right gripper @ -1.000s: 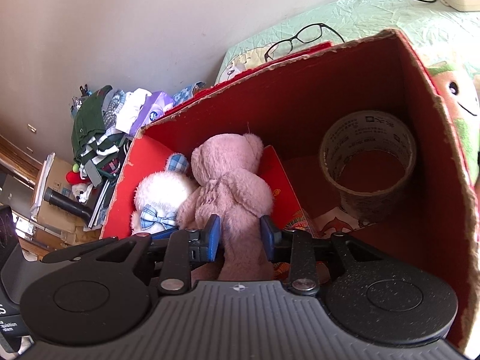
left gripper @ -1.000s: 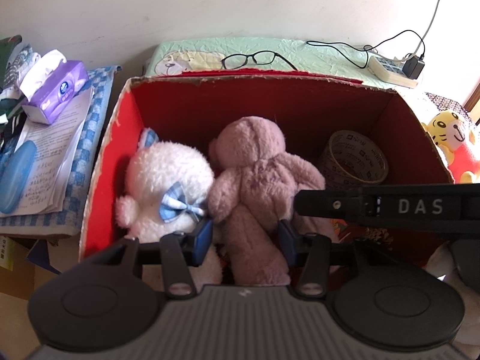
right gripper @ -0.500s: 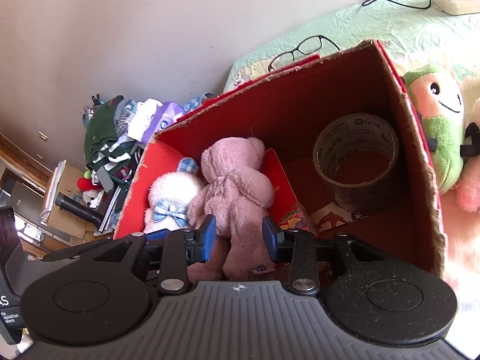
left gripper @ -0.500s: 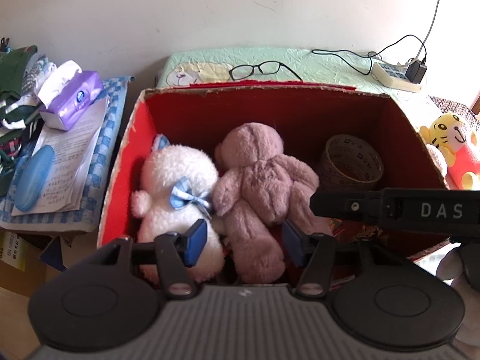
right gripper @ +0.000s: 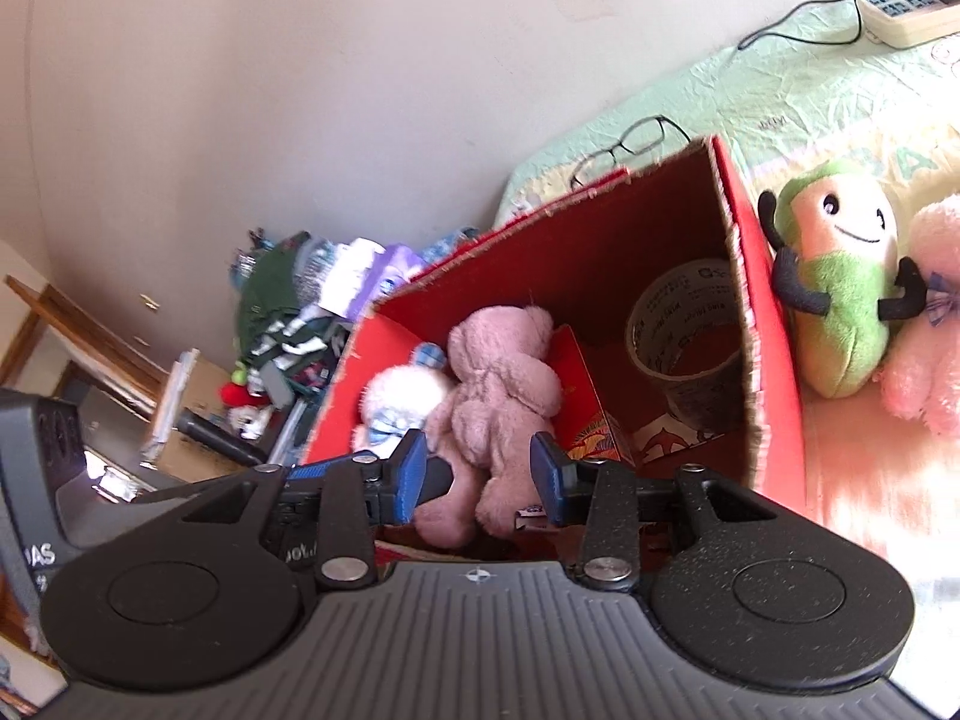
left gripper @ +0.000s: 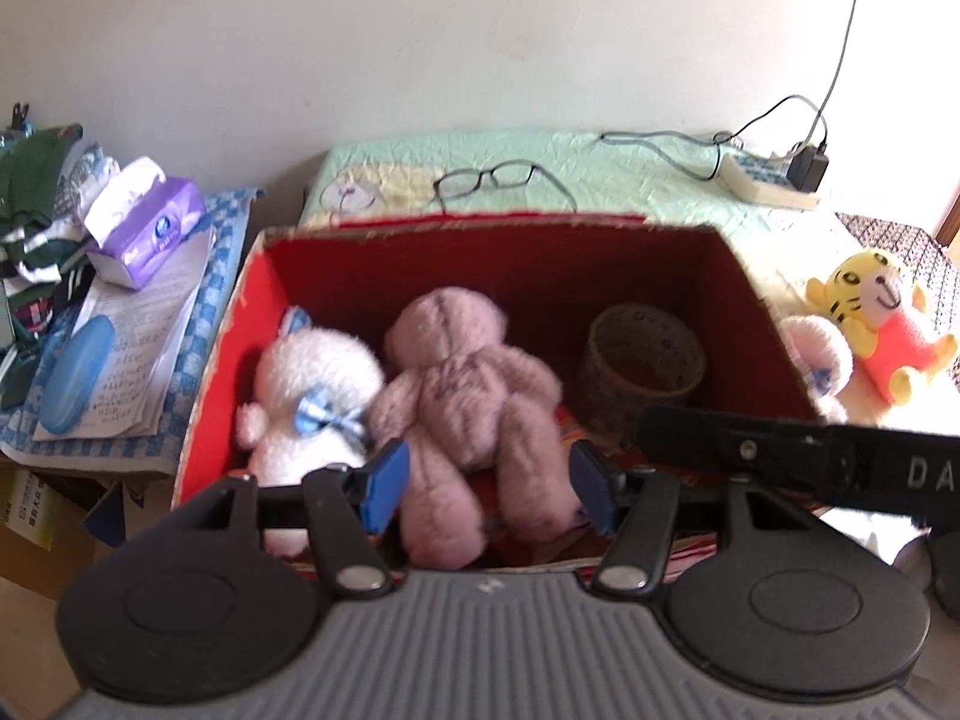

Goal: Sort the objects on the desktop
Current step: 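Move both tools back to the bed toward the yellow tiger plush, then close both tools on the pink belly of the yellow tiger plush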

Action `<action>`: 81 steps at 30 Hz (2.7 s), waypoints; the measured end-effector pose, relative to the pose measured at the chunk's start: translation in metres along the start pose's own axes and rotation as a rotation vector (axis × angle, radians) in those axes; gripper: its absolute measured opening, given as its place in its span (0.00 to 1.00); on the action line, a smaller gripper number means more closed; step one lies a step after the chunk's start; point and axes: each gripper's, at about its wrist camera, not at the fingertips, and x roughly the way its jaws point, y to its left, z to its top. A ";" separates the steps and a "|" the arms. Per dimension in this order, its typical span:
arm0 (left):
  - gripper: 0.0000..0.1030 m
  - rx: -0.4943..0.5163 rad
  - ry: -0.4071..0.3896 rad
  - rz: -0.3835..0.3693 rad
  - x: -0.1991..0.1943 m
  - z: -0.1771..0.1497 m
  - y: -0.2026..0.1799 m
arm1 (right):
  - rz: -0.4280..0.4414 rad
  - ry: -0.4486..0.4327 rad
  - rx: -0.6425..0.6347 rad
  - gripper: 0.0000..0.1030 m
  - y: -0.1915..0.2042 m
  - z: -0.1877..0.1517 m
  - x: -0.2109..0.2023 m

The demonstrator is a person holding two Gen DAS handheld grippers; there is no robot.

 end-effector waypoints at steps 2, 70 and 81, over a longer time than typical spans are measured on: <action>0.65 0.007 -0.025 0.001 -0.007 0.003 -0.011 | 0.020 -0.021 -0.011 0.42 -0.003 0.000 -0.012; 0.94 0.181 0.279 -0.130 0.169 0.048 -0.357 | -0.244 -0.146 0.377 0.54 -0.328 0.089 -0.199; 0.99 0.160 0.315 -0.182 0.186 0.054 -0.354 | -0.190 -0.101 0.395 0.61 -0.335 0.095 -0.166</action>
